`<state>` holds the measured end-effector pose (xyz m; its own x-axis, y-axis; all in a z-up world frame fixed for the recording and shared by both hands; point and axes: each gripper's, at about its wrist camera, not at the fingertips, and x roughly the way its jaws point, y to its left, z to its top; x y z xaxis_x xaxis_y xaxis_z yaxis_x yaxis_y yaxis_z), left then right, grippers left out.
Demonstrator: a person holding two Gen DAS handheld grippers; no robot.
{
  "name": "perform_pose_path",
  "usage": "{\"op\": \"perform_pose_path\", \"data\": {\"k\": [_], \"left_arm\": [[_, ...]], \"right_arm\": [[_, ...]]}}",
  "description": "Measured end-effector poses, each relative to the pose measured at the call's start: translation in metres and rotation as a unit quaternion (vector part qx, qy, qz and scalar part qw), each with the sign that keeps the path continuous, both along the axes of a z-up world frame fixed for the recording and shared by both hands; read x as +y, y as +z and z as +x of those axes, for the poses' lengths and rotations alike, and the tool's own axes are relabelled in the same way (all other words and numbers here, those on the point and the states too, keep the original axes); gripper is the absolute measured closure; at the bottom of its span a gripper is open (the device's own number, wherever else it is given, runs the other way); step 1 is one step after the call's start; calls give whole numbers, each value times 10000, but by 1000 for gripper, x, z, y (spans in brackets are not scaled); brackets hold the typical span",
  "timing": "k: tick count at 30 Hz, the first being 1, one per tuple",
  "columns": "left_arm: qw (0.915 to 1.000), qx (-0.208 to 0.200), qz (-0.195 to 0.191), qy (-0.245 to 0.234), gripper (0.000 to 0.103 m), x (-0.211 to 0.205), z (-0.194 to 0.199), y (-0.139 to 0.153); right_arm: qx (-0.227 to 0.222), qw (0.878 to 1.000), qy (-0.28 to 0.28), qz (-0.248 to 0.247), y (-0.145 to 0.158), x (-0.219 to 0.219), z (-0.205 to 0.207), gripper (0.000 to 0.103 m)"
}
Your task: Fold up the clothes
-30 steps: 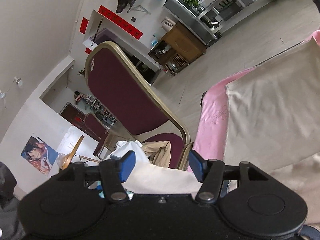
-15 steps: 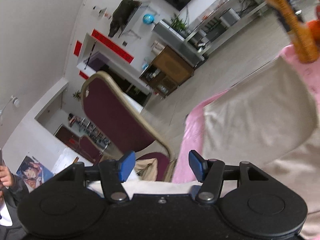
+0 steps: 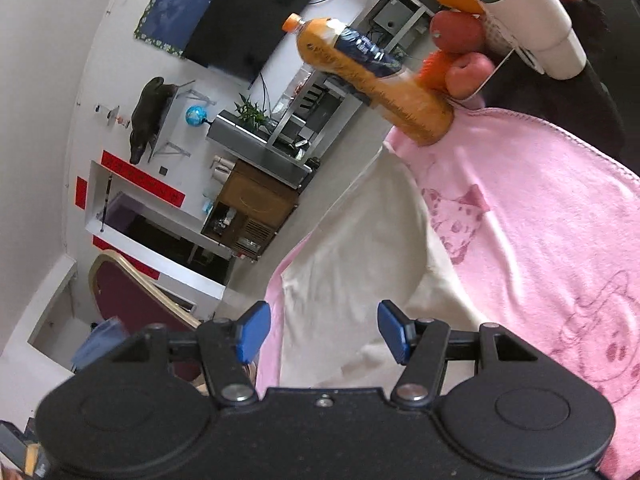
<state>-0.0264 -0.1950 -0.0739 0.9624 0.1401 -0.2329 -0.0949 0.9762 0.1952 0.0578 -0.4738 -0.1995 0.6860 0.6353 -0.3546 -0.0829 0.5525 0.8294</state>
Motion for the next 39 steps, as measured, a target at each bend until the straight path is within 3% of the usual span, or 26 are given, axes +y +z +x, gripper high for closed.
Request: {"op": "perform_pose_path", "data": {"k": [2,3,4,6,8,9,11,14,16,18,20,24,28,30,32,35,37,39], "left_arm": [[9988,347,-25,-340,98,-39,15,-25],[9961,665,-14,-573,87,-53,21,-42],[9919,982,-1,-802,82,-68,27,-59],[9815,1578,7,-1080,81,-85,33,-84],[9715,2020,-77,-1238,77,-86,32,-99],[9701,2085,-131,-1233,69,-74,26,-99],[9674,2211,-236,-1209,66,-49,13,-99],[9712,2249,-269,-734,62,5,-12,-95],[9731,2283,-292,-87,58,52,-15,-97],[9693,2325,-458,663,58,101,-12,-102],[9605,2433,-759,1122,59,133,-6,-110],[9373,2756,-1454,1558,74,171,8,-135],[9072,3058,-2118,1967,75,207,22,-159],[9045,3263,-1974,1907,76,201,25,-167],[9053,3379,-1738,1901,75,192,26,-173],[9104,3424,-1323,1910,75,178,26,-175],[9110,3399,-1305,1937,73,176,24,-174],[9106,3372,-1362,1964,69,174,20,-172]], "right_arm": [[17,9999,-114,-26,-3,-6,2,45],[40,9998,-177,-12,-5,-10,2,45],[68,9997,-240,25,-7,-15,3,45],[101,9994,-333,29,-8,-20,3,45],[111,9992,-380,-102,-8,-23,2,44],[124,9991,-353,-188,-8,-23,2,44],[184,9988,-252,-373,-9,-18,2,43],[374,9971,19,-668,-13,-5,7,43],[539,9935,249,-973,-18,13,13,44],[673,9880,435,-1318,-26,34,23,50],[805,9809,619,-1661,-33,56,32,63],[995,9620,873,-2390,-49,97,52,64],[1007,9489,1023,-2811,-62,129,64,64],[860,9374,1092,-3192,-66,144,63,64],[543,9277,1082,-3531,-63,154,57,98],[-251,9240,573,-3772,-37,154,33,98],[-782,9183,56,-3881,-14,147,13,98],[-857,9079,-35,-4104,-10,144,4,98]]}}
